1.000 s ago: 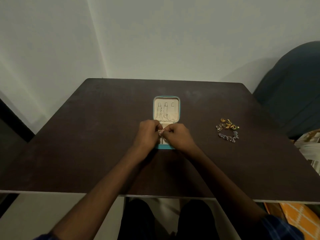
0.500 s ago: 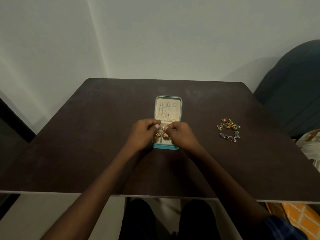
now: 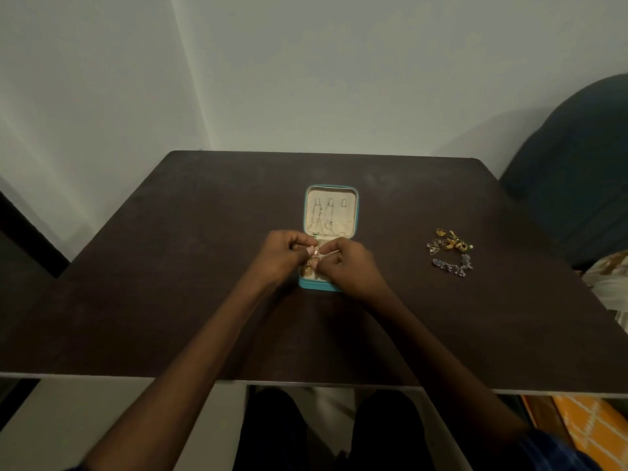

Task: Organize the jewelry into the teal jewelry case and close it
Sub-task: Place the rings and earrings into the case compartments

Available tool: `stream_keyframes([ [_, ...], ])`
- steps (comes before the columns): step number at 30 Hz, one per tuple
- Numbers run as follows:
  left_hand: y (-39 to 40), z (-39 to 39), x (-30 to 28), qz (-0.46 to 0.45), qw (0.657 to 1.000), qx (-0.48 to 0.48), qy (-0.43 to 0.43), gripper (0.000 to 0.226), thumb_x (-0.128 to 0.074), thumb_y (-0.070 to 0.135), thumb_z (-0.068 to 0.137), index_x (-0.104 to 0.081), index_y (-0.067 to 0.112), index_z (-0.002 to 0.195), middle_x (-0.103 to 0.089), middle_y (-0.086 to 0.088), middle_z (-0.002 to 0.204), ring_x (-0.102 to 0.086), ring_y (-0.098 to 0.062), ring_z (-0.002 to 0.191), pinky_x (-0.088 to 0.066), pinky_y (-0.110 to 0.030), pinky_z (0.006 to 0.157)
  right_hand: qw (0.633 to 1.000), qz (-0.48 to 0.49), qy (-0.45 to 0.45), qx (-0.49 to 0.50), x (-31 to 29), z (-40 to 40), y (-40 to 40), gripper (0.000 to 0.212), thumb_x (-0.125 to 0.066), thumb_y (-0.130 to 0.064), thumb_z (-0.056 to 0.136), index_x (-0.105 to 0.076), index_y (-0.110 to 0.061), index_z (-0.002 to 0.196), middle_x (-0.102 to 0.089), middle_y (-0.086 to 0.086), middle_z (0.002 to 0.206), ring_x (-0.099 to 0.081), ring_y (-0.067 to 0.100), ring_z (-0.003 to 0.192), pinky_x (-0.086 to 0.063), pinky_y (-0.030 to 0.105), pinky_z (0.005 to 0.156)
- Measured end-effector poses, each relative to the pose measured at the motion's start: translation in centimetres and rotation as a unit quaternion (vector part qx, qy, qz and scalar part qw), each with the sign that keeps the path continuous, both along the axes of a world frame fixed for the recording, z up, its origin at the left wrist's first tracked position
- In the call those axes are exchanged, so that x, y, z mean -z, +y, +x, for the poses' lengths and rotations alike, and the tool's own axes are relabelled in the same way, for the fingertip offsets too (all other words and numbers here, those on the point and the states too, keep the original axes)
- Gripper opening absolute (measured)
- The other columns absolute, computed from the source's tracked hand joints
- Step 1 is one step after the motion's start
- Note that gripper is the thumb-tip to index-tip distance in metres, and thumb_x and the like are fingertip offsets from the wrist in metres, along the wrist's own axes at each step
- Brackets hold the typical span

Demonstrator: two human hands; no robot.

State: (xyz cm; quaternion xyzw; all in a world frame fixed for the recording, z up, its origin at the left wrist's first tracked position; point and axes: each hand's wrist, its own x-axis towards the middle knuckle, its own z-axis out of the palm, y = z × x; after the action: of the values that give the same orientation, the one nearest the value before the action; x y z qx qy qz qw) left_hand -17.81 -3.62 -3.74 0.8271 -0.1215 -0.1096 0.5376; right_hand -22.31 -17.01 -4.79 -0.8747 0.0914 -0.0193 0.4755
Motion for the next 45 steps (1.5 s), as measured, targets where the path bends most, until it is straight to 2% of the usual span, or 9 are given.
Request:
stream_keyframes([
  [4, 0.1, 0.6, 0.6, 0.080, 0.996, 0.023, -0.037, 0.020, -0.058, 0.002, 0.087, -0.067, 0.001, 0.106, -0.070, -0.014, 0.103, -0.064, -0.015, 0.089, -0.050, -0.011, 0.064, 0.995, -0.097, -0.034, -0.013, 0.5, -0.5, 0.7, 0.008, -0.059, -0.016, 0.085, -0.066, -0.017, 0.090, -0.069, 0.003, 0.096, -0.063, 0.016, 0.089, -0.047, 0.025, 0.064],
  [8, 0.0, 0.8, 0.7, 0.174, 0.981, 0.019, -0.085, 0.020, -0.059, 0.004, 0.087, -0.071, 0.010, 0.102, -0.072, -0.006, 0.101, -0.063, -0.009, 0.085, -0.047, -0.011, 0.064, 0.987, -0.156, -0.031, -0.025, 0.2, -0.7, 1.3, 0.017, -0.052, -0.019, 0.088, -0.069, -0.018, 0.093, -0.069, 0.002, 0.099, -0.062, 0.018, 0.091, -0.048, 0.029, 0.068],
  [11, -0.3, 0.4, 0.7, 0.203, 0.974, 0.006, -0.105, 0.022, -0.057, 0.003, 0.088, -0.071, 0.009, 0.104, -0.071, -0.009, 0.102, -0.064, -0.012, 0.086, -0.051, -0.019, 0.073, 0.980, -0.195, -0.044, -0.024, 0.3, -0.8, 1.6, 0.022, -0.048, -0.017, 0.090, -0.069, -0.018, 0.095, -0.067, 0.002, 0.099, -0.061, 0.019, 0.091, -0.042, 0.028, 0.068],
  [13, -0.4, 0.1, 0.7, 0.213, 0.970, 0.010, -0.115, 0.021, -0.056, 0.004, 0.089, -0.071, 0.009, 0.103, -0.071, -0.009, 0.101, -0.063, -0.010, 0.081, -0.049, -0.018, 0.071, 0.976, -0.210, -0.047, -0.028, 0.5, -0.8, 1.7, 0.023, -0.046, -0.018, 0.091, -0.068, -0.016, 0.098, -0.067, 0.003, 0.100, -0.059, 0.019, 0.091, -0.038, 0.026, 0.067],
  [26, -0.7, 0.1, 1.1, 0.217, 0.969, -0.013, -0.115, 0.018, -0.057, 0.004, 0.085, -0.072, 0.013, 0.082, -0.068, 0.002, 0.080, -0.055, 0.004, 0.063, -0.037, -0.004, 0.050, 0.968, -0.238, -0.050, -0.055, 1.1, -0.7, 1.3, 0.024, -0.048, -0.024, 0.092, -0.070, -0.015, 0.097, -0.067, 0.004, 0.095, -0.060, 0.021, 0.088, -0.045, 0.029, 0.067],
  [35, -1.1, 0.0, 1.2, 0.214, 0.974, 0.001, -0.076, 0.008, -0.061, 0.017, 0.089, -0.068, 0.012, 0.090, -0.069, -0.006, 0.100, -0.060, -0.006, 0.078, -0.041, -0.012, 0.054, 0.969, -0.226, -0.084, -0.053, 0.0, -1.9, -2.7, 0.024, -0.051, -0.028, 0.092, -0.069, -0.016, 0.102, -0.067, 0.002, 0.103, -0.061, 0.014, 0.089, -0.047, 0.027, 0.067],
  [37, -1.4, -0.1, 0.9, 0.205, 0.975, -0.014, -0.080, 0.007, -0.061, 0.020, 0.089, -0.063, 0.015, 0.094, -0.067, -0.005, 0.100, -0.061, -0.009, 0.081, -0.043, -0.014, 0.054, 0.971, -0.219, -0.087, -0.034, -0.6, -2.5, -5.1, 0.021, -0.053, -0.029, 0.091, -0.069, -0.017, 0.099, -0.067, 0.000, 0.101, -0.060, 0.010, 0.086, -0.050, 0.028, 0.068],
  [41, -3.7, -0.8, -0.6, 0.191, 0.965, -0.052, -0.173, 0.014, -0.064, 0.025, 0.087, -0.064, 0.014, 0.095, -0.062, -0.001, 0.083, -0.056, -0.011, 0.074, -0.039, -0.021, 0.056, 0.970, -0.218, -0.093, 0.063, -0.8, -3.8, -12.0, 0.016, -0.059, -0.025, 0.086, -0.072, -0.019, 0.090, -0.072, 0.000, 0.094, -0.064, 0.018, 0.088, -0.050, 0.034, 0.076],
  [45, -8.4, -1.7, -1.7, 0.152, 0.969, -0.006, -0.194, 0.012, -0.062, 0.025, 0.087, -0.067, 0.015, 0.092, -0.064, 0.000, 0.081, -0.056, -0.013, 0.078, -0.039, -0.025, 0.070, 0.964, -0.208, -0.045, 0.160, 0.0, -5.1, -18.5, 0.012, -0.061, -0.023, 0.085, -0.072, -0.020, 0.088, -0.070, 0.000, 0.085, -0.063, 0.021, 0.086, -0.047, 0.030, 0.071],
])
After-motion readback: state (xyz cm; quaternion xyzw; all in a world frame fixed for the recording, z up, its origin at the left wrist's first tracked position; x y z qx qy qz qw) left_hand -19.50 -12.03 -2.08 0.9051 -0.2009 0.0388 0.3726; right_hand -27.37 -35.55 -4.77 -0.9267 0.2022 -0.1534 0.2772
